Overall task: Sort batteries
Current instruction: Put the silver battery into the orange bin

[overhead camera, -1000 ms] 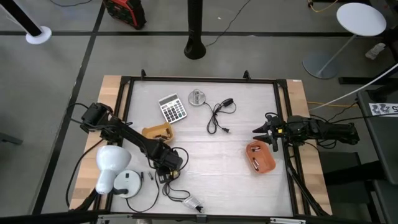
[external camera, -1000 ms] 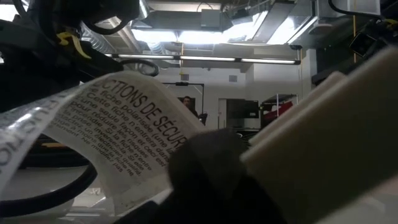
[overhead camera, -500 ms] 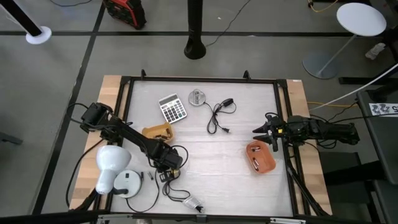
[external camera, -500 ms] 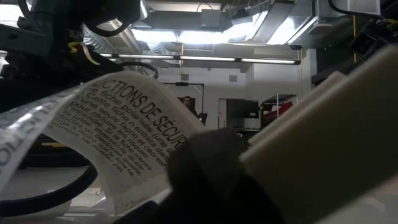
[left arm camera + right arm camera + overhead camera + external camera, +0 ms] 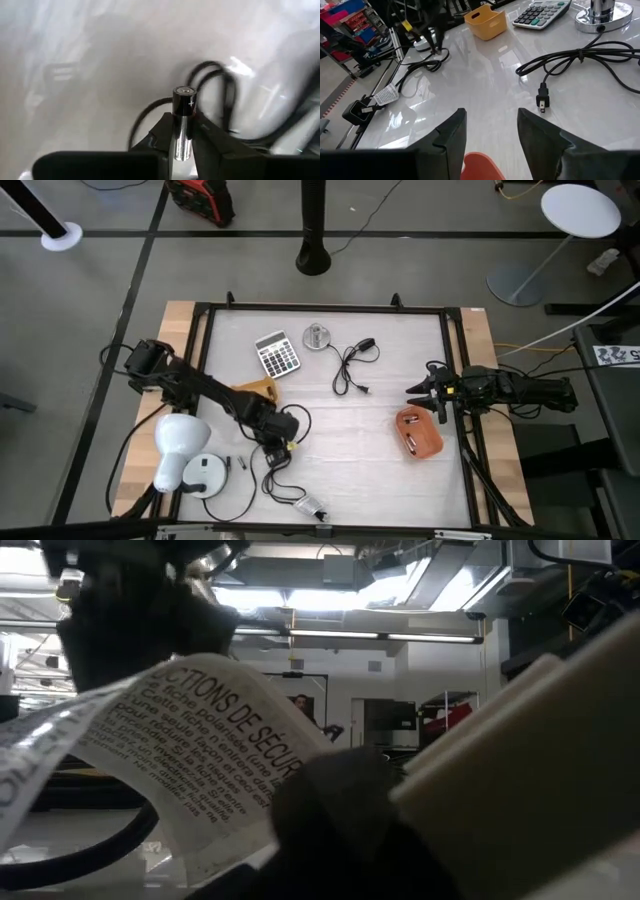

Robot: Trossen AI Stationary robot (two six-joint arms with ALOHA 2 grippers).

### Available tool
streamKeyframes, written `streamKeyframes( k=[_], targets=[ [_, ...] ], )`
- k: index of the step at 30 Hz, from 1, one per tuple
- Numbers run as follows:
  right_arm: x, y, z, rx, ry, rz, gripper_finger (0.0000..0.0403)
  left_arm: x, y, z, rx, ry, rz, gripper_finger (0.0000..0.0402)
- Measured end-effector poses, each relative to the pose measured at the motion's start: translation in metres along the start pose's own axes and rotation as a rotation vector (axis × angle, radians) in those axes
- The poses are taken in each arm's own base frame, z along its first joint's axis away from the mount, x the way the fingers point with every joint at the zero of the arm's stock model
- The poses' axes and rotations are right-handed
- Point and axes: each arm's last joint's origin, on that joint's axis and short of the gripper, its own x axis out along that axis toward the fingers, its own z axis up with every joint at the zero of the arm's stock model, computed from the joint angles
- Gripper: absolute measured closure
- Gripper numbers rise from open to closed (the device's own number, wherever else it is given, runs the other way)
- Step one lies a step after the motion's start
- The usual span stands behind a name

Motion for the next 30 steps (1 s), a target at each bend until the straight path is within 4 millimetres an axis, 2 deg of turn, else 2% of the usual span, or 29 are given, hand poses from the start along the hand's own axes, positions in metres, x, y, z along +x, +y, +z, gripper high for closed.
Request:
streamKeyframes(
  k=[6, 13, 18, 22, 26, 30],
  targets=[
    [0.0, 0.0, 0.0, 0.0, 0.0, 0.0, 0.0233, -0.013, -0.002, 0.024, 0.023, -0.146, -0.152, 0.0355],
    [0.0, 0.0, 0.0, 0.0, 0.0, 0.0, 0.0233, -0.023, -0.005, 0.071, 0.158, -0.57, -0.258, 0.0359],
    [0.0, 0.0, 0.0, 0.0, 0.0, -0.001, 0.0233, -0.019, -0.002, 0.108, 0.293, -0.901, -0.282, 0.0353],
    [0.0, 0.0, 0.0, 0.0, 0.0, -0.002, 0.0233, -0.009, 0.004, 0.136, 0.325, -1.083, -0.299, 0.0353],
    [0.0, 0.0, 0.0, 0.0, -0.001, -0.002, 0.0233, 0.001, 0.001, 0.166, 0.343, -1.166, -0.297, 0.0355],
    [0.0, 0.0, 0.0, 0.0, -0.001, -0.002, 0.0233, 0.013, -0.012, 0.194, 0.397, -1.192, -0.296, 0.035]
  ],
)
